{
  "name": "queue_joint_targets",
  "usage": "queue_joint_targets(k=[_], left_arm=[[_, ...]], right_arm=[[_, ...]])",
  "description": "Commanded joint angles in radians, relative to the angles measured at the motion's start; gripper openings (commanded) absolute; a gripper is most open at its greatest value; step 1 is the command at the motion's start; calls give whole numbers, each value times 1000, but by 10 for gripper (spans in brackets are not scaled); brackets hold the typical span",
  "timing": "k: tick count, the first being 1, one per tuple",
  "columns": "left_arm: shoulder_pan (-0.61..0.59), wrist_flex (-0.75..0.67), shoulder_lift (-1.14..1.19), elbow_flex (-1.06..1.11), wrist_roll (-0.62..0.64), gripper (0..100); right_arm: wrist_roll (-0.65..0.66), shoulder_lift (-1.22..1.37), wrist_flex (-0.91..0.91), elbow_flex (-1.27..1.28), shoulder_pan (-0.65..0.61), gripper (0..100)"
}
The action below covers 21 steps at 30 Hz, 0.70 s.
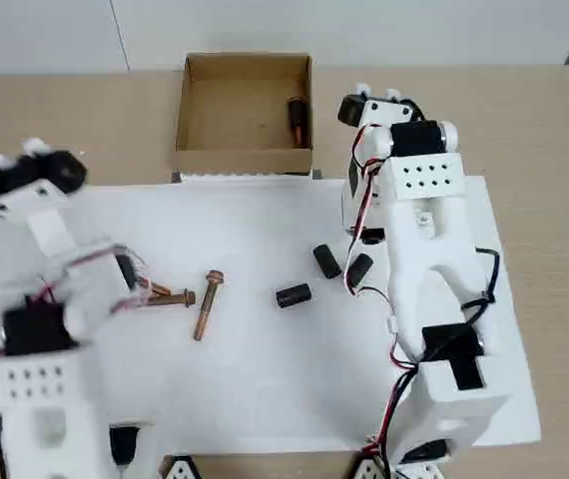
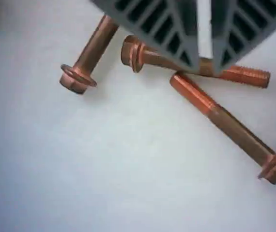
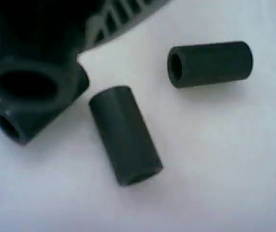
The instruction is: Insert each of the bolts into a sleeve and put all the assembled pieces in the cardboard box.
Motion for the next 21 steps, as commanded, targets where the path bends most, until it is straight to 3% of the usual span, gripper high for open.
queue_joint_targets(k=[1, 8, 15, 21], left_arm=[[-26, 41, 138, -125, 9, 6], [12, 123, 394, -249, -81, 6], [126, 195, 617, -377, -265, 6], [222, 201, 761, -420, -331, 6]], right_arm=[[-12, -62, 2, -3, 12, 4], [-12, -62, -2, -3, 12, 4], [-12, -62, -4, -3, 5, 4], [-14, -62, -13, -6, 5, 4]])
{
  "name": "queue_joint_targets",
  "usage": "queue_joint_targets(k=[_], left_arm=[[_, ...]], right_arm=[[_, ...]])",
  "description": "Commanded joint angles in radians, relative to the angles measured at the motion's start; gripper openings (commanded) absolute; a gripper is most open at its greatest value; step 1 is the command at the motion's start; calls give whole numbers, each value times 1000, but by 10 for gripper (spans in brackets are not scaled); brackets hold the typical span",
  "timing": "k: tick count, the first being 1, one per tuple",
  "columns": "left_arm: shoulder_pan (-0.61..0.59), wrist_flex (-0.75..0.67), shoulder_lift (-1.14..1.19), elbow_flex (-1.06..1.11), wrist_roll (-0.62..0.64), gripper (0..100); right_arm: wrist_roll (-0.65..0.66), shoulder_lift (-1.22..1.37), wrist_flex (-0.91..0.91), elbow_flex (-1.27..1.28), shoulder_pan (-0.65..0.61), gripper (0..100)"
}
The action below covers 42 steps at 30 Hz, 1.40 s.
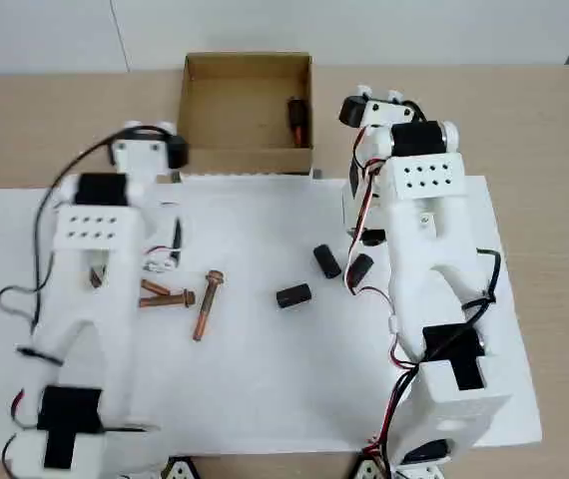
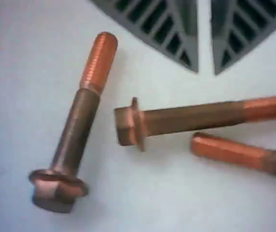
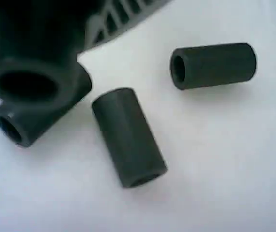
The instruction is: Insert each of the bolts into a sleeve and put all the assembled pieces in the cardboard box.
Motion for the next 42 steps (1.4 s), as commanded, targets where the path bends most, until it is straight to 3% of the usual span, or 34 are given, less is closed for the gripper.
queue_joint_targets(k=[1, 12, 19, 42], left_arm=[[60, 5, 57, -45, -20, 6], [193, -58, 163, -48, -14, 7], [192, -100, 167, -44, 12, 73], [184, -140, 169, 21, 9, 72]], right_arm=[[-14, -61, -16, -9, 4, 4], [-14, -61, -65, -11, 2, 4], [-14, -61, -67, -11, -8, 4], [-14, -61, -107, -11, -67, 4]])
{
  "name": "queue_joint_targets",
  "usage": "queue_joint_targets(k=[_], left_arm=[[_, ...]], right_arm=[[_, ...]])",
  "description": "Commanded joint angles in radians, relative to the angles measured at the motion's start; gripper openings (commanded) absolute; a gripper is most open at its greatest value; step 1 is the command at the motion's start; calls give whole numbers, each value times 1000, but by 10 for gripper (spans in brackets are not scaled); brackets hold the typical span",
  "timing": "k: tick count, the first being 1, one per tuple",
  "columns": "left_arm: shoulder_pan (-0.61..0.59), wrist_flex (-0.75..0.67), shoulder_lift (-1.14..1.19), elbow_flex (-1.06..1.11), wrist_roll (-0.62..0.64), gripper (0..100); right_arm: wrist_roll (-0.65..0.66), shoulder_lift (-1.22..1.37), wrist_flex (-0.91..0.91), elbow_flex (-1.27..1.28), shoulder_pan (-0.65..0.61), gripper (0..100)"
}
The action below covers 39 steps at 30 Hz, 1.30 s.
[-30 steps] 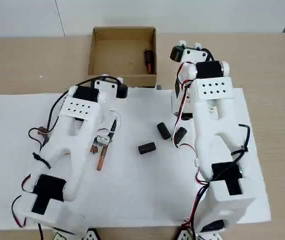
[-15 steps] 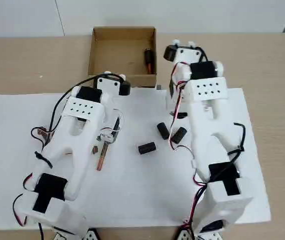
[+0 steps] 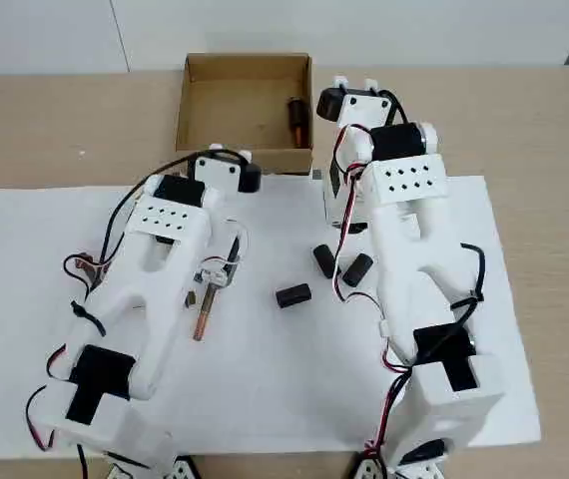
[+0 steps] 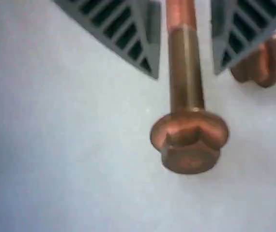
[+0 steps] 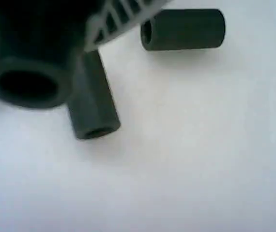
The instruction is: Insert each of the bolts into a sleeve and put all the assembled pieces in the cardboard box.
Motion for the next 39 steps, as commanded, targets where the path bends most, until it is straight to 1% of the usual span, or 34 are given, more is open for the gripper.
queue_joint_targets(k=[1, 22, 30, 35, 39], left_arm=[[-8, -18, -6, -2, 2, 72], [-11, -166, -3, 150, -3, 74], [-15, -198, 112, 151, -15, 71], [-6, -212, 86, 133, -15, 6], [-8, -187, 26, 104, -15, 5]], right_arm=[[-8, -61, -13, -12, -1, 4], [-8, -61, -7, -12, -1, 4], [-8, -61, -7, -12, -5, 4], [-8, -61, -7, -12, -4, 4], [-6, -62, -7, -12, -2, 4]])
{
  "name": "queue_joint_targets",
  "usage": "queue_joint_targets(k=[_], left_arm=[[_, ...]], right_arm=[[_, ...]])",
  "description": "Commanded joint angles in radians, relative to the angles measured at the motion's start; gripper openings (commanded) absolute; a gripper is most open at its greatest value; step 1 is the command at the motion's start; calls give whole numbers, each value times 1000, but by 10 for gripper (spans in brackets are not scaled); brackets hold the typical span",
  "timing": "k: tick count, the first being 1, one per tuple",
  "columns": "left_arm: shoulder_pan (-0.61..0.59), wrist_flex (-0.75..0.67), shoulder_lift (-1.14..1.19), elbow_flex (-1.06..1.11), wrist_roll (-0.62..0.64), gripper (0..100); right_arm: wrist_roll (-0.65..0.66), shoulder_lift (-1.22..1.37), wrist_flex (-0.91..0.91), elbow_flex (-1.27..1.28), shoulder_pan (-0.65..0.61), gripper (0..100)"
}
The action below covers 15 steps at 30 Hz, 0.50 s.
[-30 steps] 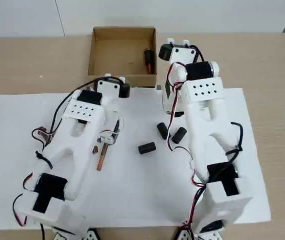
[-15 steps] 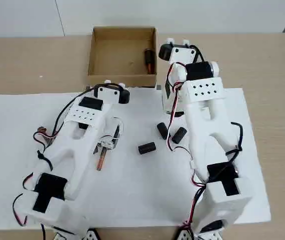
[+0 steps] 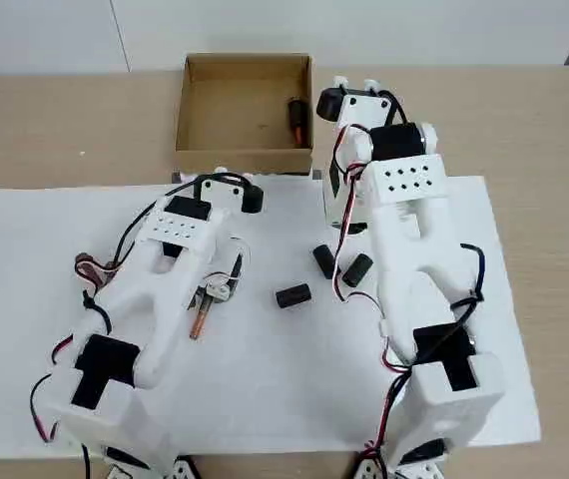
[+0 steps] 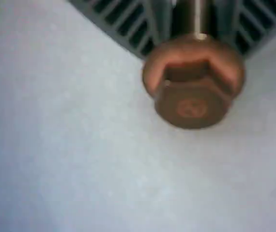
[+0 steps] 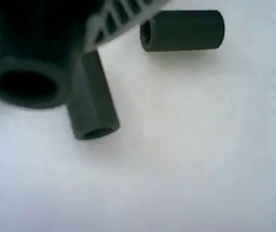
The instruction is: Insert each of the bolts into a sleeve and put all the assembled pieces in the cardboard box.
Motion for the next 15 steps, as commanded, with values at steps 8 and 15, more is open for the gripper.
queue_joint_targets(k=[8, 15], left_arm=[[51, 71, -276, -99, -6, 5], [126, 117, -434, -107, 0, 5]], right_arm=[[3, -206, 16, -9, 1, 4], [3, -357, 90, -6, 1, 4]])
